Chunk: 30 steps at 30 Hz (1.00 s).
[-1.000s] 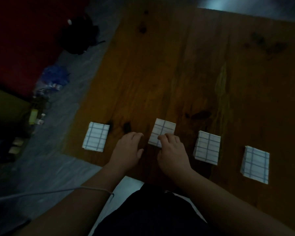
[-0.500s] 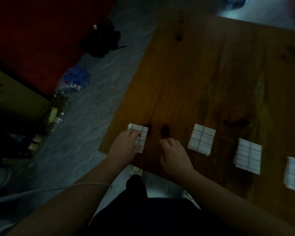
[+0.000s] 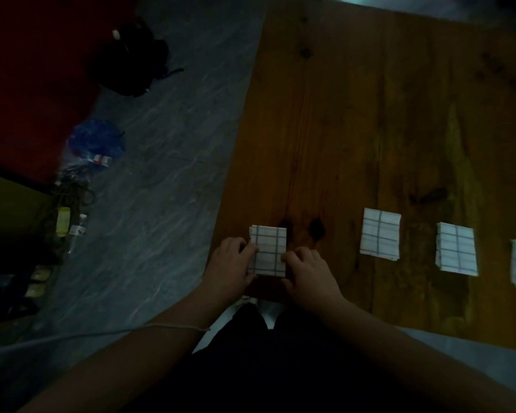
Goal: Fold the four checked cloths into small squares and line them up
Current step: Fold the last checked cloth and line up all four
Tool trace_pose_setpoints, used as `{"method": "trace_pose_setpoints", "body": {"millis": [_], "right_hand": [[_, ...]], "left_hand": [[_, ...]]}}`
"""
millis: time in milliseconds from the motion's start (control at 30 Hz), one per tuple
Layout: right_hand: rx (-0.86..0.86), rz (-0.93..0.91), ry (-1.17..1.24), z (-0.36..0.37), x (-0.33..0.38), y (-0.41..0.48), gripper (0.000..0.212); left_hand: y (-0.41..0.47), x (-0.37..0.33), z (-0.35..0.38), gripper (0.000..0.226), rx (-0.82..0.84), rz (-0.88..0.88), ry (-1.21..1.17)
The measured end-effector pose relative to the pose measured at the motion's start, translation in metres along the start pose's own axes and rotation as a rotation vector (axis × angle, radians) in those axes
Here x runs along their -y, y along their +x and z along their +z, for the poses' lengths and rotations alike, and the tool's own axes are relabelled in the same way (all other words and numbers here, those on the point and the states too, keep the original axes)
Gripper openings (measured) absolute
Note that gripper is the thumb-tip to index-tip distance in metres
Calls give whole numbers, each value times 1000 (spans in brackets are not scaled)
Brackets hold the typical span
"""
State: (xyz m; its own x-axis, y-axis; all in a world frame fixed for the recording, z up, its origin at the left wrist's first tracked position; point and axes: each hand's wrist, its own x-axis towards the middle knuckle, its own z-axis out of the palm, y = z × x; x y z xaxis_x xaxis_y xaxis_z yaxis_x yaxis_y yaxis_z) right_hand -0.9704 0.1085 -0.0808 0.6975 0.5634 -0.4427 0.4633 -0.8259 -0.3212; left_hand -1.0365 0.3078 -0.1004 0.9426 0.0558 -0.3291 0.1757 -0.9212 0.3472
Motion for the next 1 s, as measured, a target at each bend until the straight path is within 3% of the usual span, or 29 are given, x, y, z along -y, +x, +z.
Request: {"method": "trace_pose_setpoints", "body": {"millis": [233,700,1000], "right_hand": [[-53,1,-25,6,1,12,47],[-120,214,89,-25,-60,29,45],[-149,227,105,-29,-76,30,44]], "left_hand": [[16,-3,-3,51,-14,63,-14],[89,-62,-8,51,42,159,18],[103,-73,-11,50,63,192,60]]}}
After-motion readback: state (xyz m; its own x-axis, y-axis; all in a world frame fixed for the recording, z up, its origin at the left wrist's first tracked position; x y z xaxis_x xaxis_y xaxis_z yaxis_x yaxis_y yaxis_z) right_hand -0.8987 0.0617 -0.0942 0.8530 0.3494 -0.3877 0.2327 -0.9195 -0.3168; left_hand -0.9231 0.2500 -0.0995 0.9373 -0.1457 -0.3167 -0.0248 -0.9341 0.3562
